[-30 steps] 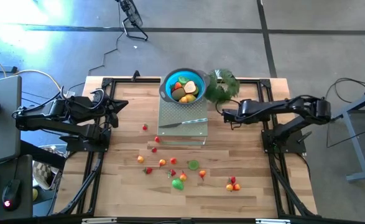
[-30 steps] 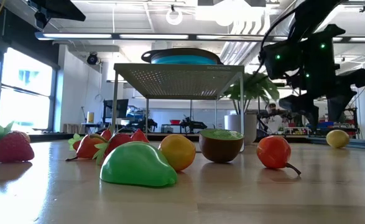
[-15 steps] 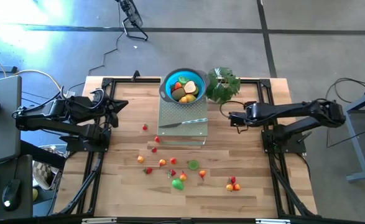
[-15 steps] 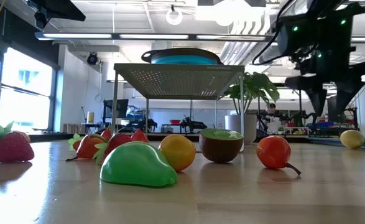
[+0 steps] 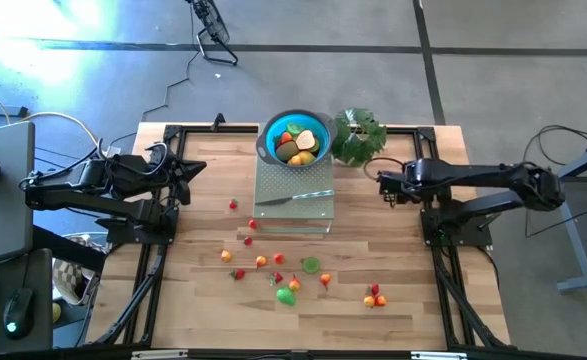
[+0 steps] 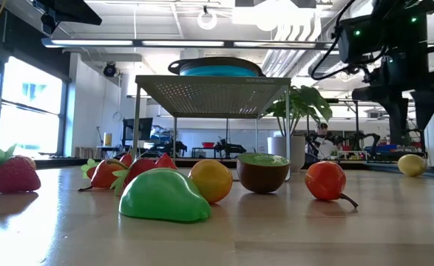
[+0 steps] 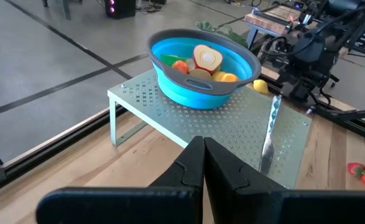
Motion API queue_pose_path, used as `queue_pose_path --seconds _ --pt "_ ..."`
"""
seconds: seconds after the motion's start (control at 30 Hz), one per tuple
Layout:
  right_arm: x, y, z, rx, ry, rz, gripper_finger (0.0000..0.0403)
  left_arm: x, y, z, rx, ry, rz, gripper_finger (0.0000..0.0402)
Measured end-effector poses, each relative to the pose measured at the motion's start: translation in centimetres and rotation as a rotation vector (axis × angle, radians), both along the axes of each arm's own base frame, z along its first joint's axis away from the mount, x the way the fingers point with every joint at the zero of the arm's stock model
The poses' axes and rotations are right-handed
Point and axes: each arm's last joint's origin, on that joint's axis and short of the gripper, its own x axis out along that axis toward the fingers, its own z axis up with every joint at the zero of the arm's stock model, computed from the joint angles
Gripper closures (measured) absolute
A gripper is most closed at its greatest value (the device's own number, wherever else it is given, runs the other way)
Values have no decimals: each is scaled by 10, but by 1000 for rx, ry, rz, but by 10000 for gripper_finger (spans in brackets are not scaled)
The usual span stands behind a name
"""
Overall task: Pick & Place Fruit
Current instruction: Put the yellow lemon in the blue bowl on the shelf
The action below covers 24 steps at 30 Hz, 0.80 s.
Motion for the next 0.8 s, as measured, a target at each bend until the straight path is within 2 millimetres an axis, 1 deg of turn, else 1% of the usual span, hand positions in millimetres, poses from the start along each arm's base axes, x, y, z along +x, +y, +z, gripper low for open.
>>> queue_pose_path --seconds 0.1,0.3,0.33,0.6,0.8 --pt "-2 -5 0 8 11 4 284 0 0 0 0 0 0 398" --pt "-4 -15 0 5 20 5 385 0 0 0 0 0 0 398" --pt "-5 -17 0 -4 20 -3 393 0 0 0 0 0 0 398" --pt "-3 -35 -9 -29 79 -78 401 0 0 -1 1 12 0 398" --pt "-4 -50 -19 25 148 -106 401 -1 0 -2 2 29 0 398"
